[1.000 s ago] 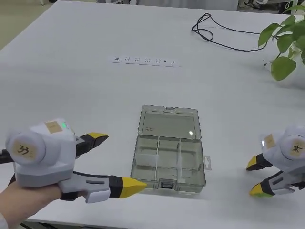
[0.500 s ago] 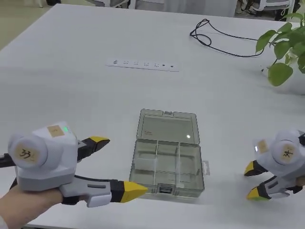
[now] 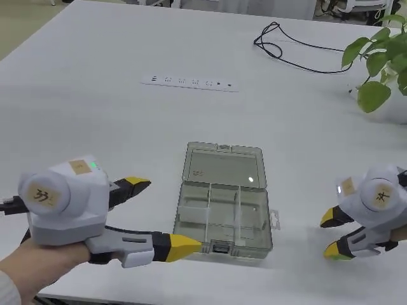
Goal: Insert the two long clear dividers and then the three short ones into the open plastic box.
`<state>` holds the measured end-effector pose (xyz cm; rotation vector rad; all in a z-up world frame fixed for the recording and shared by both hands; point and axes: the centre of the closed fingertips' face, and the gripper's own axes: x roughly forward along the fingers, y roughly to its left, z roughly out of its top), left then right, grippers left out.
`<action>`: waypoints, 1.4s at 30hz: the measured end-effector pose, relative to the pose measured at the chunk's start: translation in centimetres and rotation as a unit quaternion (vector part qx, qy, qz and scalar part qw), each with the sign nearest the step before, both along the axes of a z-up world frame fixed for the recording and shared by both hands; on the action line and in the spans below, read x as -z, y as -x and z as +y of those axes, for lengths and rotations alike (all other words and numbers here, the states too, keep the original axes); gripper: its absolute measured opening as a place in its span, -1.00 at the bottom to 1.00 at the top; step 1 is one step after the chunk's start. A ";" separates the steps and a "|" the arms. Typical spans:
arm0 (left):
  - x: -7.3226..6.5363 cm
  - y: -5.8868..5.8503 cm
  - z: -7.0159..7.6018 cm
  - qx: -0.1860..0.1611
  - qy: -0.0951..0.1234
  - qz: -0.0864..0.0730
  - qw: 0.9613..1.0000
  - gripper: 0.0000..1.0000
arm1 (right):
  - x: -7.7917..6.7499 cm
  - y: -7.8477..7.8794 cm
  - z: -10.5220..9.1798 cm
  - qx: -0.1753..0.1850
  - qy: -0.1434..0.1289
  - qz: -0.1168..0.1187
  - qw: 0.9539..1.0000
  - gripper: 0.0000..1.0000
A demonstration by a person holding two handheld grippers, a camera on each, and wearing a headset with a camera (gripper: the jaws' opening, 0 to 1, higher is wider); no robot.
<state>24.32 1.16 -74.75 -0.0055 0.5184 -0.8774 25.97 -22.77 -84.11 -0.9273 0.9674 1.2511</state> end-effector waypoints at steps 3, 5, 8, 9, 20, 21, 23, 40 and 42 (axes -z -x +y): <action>0.1 -0.2 -0.4 -0.005 0.009 0.009 1.000 0.79 | -0.9 -0.3 0.7 -0.004 -0.008 -0.013 1.000 -0.36; 0.1 -0.2 -0.6 -0.007 0.016 0.016 1.000 0.78 | -1.6 -0.7 1.3 -0.006 -0.018 -0.027 0.999 -0.36; -0.1 -0.5 -1.3 -0.010 0.035 0.023 0.999 0.73 | -3.1 -0.9 2.3 -0.013 -0.031 -0.047 0.998 -0.36; -0.2 -0.7 -1.5 -0.012 0.044 0.029 0.999 0.68 | -3.5 -0.9 2.6 -0.015 -0.036 -0.050 0.998 -0.36; -0.9 -1.9 -5.0 0.002 0.085 0.091 0.992 0.51 | -7.8 -0.7 7.3 -0.055 -0.083 -0.099 0.990 -0.36; -0.8 -1.9 -5.1 0.004 0.084 0.094 0.992 0.50 | -7.9 -0.7 7.5 -0.057 -0.084 -0.101 0.990 -0.36; -0.8 -1.8 -6.0 0.013 0.086 0.109 0.990 0.45 | -8.7 -0.8 8.5 -0.066 -0.092 -0.112 0.987 -0.36; -1.7 -1.8 -9.7 0.002 0.173 0.227 0.958 -0.36 | -10.2 -0.2 13.2 -0.126 -0.109 -0.155 0.974 -0.36; -1.6 -1.8 -9.8 -0.013 0.187 0.248 0.950 -0.47 | -10.2 -0.2 13.4 -0.130 -0.108 -0.157 0.973 -0.36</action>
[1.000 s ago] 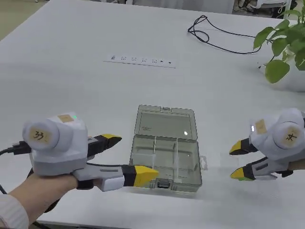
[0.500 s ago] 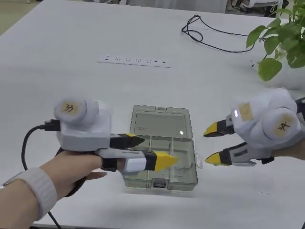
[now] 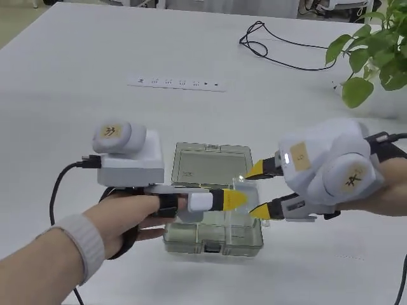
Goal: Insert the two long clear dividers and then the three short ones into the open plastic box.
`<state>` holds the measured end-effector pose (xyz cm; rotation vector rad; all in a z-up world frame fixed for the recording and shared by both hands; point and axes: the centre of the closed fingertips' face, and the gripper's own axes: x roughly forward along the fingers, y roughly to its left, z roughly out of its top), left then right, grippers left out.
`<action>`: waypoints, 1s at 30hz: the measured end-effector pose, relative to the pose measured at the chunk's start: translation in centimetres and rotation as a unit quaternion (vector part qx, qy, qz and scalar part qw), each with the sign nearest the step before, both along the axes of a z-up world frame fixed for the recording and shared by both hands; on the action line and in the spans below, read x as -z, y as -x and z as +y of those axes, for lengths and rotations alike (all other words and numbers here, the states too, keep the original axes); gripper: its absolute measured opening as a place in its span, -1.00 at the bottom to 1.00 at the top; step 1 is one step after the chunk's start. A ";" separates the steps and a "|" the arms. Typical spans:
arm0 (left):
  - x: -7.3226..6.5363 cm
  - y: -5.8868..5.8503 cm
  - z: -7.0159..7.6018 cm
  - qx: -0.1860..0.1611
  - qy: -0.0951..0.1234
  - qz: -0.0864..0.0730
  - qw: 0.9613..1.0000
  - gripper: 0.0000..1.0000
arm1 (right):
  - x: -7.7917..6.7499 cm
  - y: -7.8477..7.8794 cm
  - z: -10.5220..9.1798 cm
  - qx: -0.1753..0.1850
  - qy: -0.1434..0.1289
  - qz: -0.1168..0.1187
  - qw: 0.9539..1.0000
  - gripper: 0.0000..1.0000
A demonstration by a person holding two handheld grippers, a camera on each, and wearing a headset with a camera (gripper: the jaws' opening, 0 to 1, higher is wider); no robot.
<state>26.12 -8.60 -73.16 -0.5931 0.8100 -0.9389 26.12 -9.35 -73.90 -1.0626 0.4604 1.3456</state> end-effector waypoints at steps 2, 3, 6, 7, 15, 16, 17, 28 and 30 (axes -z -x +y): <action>0.1 0.0 -0.1 -0.002 0.003 -0.004 1.000 -0.51 | -0.1 -0.1 0.1 -0.002 0.002 -0.007 1.000 -0.36; 0.3 0.0 -0.1 -0.004 0.003 0.003 1.000 -0.52 | -0.1 0.0 0.2 -0.003 0.002 -0.006 1.000 -0.36; 0.5 0.4 -0.5 0.003 0.000 0.003 1.000 -0.63 | 0.0 0.1 0.3 -0.006 0.002 -0.005 1.000 -0.36; 0.5 0.5 -0.6 0.006 0.003 0.004 1.000 -0.74 | 0.0 0.2 0.4 -0.007 0.002 -0.005 1.000 -0.36; 0.8 0.7 -0.7 0.006 0.010 0.010 1.000 -1.00 | 0.0 0.6 0.8 -0.017 0.005 -0.010 1.000 -0.36; 0.8 0.8 -0.7 0.005 0.011 0.015 1.000 -1.00 | 0.0 0.6 0.8 -0.017 0.005 -0.009 1.000 -0.36; 0.8 0.9 -0.6 0.004 0.011 0.017 1.000 -1.00 | 0.0 0.7 0.9 -0.017 0.005 -0.008 1.000 -0.36; 0.7 1.0 -0.2 -0.009 0.024 0.039 0.999 -1.00 | -0.2 0.8 1.3 -0.026 0.006 -0.018 0.999 -0.35; 0.7 1.0 -0.1 -0.010 0.027 0.041 0.999 -1.00 | -0.2 0.8 1.4 -0.027 0.006 -0.017 0.999 -0.35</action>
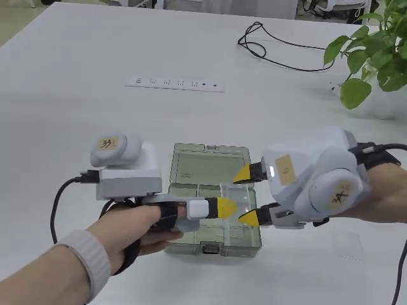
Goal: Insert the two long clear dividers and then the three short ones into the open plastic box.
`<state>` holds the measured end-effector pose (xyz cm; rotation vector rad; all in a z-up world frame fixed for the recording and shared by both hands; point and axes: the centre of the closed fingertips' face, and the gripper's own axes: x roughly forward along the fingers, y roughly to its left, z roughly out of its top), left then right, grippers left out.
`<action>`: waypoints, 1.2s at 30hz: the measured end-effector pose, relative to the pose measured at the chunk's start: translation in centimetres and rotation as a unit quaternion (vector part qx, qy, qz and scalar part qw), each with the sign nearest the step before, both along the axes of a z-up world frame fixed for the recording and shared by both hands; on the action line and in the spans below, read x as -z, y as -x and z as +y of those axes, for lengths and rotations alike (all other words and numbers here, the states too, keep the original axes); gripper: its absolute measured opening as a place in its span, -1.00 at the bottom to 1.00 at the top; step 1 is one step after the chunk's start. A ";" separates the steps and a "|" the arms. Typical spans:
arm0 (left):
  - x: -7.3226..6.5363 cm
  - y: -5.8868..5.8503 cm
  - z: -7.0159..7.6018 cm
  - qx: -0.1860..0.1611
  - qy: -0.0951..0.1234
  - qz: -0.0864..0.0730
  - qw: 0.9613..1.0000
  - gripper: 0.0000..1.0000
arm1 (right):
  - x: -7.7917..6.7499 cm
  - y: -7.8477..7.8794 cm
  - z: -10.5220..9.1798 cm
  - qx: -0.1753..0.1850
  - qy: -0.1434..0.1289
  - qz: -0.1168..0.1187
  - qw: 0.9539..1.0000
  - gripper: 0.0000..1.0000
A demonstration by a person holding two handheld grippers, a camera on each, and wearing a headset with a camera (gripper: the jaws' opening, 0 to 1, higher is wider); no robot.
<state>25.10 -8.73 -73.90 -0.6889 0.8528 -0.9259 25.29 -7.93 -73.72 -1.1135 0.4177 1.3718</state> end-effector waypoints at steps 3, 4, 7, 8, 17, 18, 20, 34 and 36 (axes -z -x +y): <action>-0.2 0.2 0.1 0.003 0.004 -0.005 1.000 -1.00 | -0.1 0.0 0.1 -0.002 -0.004 0.002 1.000 -0.30; -0.1 0.0 0.3 0.004 -0.005 -0.015 1.000 -1.00 | -0.1 0.0 0.1 0.000 -0.004 0.010 1.000 -0.32; -0.4 0.2 0.5 0.013 -0.007 -0.028 0.999 -1.00 | -0.6 0.0 0.2 0.013 -0.021 0.030 0.999 -0.21; -0.4 0.3 0.5 0.016 -0.007 -0.031 0.999 -1.00 | -0.9 -0.2 0.1 0.018 -0.026 0.033 0.999 -0.18; -1.1 0.8 0.9 0.057 -0.022 -0.098 0.993 -1.00 | -2.4 -0.5 -0.4 0.037 -0.052 0.094 0.994 -0.22; -1.1 0.8 1.0 0.063 -0.023 -0.105 0.992 -1.00 | -2.6 -0.4 -0.5 0.039 -0.055 0.110 0.992 -0.23; -1.1 1.0 1.1 0.073 -0.028 -0.120 0.990 -1.00 | -2.9 -0.2 -0.5 0.039 -0.056 0.125 0.990 -0.29; -1.6 3.0 0.8 0.167 -0.050 -0.240 0.955 -1.00 | -3.0 1.8 -0.3 0.017 -0.031 0.251 0.967 -0.68; -1.6 3.2 0.8 0.176 -0.052 -0.251 0.950 -1.00 | -2.9 2.3 -0.2 0.014 -0.023 0.257 0.966 -0.71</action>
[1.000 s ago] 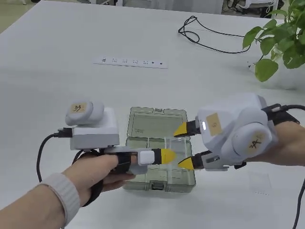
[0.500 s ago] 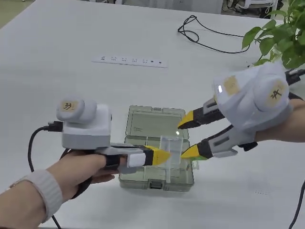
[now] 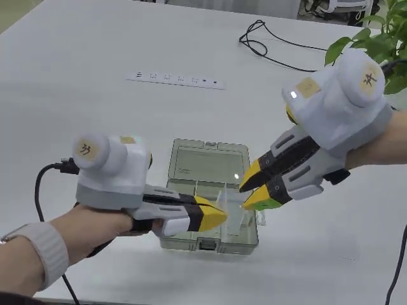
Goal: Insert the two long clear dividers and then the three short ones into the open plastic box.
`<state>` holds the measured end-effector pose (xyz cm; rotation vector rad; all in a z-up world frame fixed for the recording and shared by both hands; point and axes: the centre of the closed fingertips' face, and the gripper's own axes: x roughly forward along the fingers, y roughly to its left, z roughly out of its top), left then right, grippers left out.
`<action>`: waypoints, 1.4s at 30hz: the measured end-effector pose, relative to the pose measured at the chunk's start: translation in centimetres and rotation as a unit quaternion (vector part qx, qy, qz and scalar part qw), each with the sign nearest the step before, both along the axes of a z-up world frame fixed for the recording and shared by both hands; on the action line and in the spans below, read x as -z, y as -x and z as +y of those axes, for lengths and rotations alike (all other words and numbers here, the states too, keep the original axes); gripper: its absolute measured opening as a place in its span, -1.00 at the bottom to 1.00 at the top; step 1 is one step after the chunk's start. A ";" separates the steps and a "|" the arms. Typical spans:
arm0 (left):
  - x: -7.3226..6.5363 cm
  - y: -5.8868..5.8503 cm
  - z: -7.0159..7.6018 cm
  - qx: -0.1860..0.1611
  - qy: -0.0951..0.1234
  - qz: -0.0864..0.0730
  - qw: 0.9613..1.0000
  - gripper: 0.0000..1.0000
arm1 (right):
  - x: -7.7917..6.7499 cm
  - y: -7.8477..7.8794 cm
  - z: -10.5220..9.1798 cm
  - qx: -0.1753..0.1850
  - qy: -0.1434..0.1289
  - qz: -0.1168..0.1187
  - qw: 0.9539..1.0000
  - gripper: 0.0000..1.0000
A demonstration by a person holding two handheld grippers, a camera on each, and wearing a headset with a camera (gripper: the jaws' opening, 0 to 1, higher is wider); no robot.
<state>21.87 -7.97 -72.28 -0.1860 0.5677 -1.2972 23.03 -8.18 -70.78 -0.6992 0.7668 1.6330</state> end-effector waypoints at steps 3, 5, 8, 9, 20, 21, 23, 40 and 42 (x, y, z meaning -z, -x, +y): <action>0.0 0.3 0.0 0.012 -0.004 -0.013 1.000 -1.00 | -0.1 0.7 0.2 -0.007 0.008 0.016 1.000 -0.78; 0.1 0.5 -0.1 0.023 -0.009 -0.022 0.999 -1.00 | -0.2 1.0 0.4 -0.016 0.013 0.019 1.000 -0.82; -0.1 0.6 -0.2 0.031 -0.005 -0.030 0.999 -1.00 | -0.2 1.2 0.6 -0.025 0.018 0.023 0.999 -0.85; -0.2 0.6 -0.3 0.033 -0.002 -0.032 0.999 -1.00 | 0.0 1.2 0.6 -0.030 0.022 0.024 0.999 -0.85; -0.5 1.3 -0.5 0.062 -0.005 -0.057 0.996 -1.00 | 0.2 2.5 0.4 -0.046 0.049 0.059 0.996 -0.95; -0.4 1.3 -0.5 0.063 -0.007 -0.058 0.996 -1.00 | 0.3 2.5 0.4 -0.046 0.051 0.062 0.996 -0.95; -0.3 1.3 -0.5 0.065 -0.011 -0.062 0.996 -1.00 | 0.3 2.7 0.5 -0.045 0.054 0.060 0.996 -0.96; 0.8 0.9 0.2 0.055 -0.047 -0.076 0.994 -1.00 | 1.1 2.5 1.3 -0.045 0.095 0.043 0.994 -0.96; 0.8 0.9 0.2 0.053 -0.046 -0.077 0.995 -1.00 | 1.1 2.4 1.4 -0.045 0.096 0.044 0.993 -0.96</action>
